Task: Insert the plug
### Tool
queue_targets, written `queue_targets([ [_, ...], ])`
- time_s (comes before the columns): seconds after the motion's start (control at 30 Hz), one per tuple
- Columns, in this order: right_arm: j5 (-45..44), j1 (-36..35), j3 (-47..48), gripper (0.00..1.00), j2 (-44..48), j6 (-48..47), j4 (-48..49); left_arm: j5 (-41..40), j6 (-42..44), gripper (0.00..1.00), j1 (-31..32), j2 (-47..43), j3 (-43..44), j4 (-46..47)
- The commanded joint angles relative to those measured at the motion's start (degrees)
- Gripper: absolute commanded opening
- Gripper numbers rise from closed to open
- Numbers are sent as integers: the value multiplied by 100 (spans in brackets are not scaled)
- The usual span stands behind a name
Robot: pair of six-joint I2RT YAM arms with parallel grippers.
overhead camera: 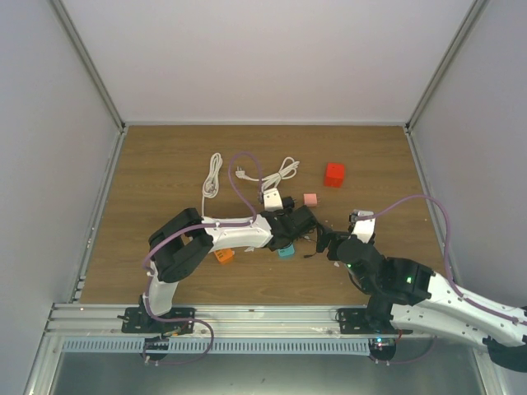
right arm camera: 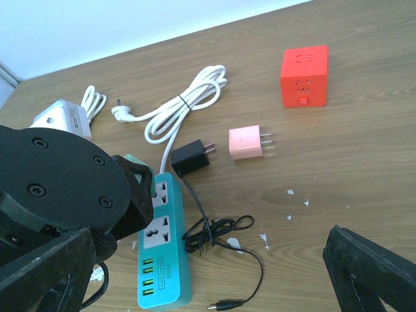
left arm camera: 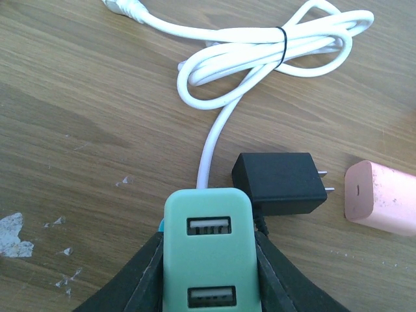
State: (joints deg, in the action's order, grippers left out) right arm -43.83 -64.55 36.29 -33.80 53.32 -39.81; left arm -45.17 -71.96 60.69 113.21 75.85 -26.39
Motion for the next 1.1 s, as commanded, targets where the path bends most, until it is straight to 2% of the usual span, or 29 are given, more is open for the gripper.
queue_targets([
  [0.0, -120, -6, -97, 100, 5, -7, 234, 122, -1, 0, 286, 184, -26, -403],
  [0.43, -84, -5, -131, 100, 32, -23, 241, 213, 127, 0, 453, 497, 342, -428],
  [1.07, -66, -4, -169, 100, 15, -121, 348, 125, 312, 0, 558, 141, 386, -360],
])
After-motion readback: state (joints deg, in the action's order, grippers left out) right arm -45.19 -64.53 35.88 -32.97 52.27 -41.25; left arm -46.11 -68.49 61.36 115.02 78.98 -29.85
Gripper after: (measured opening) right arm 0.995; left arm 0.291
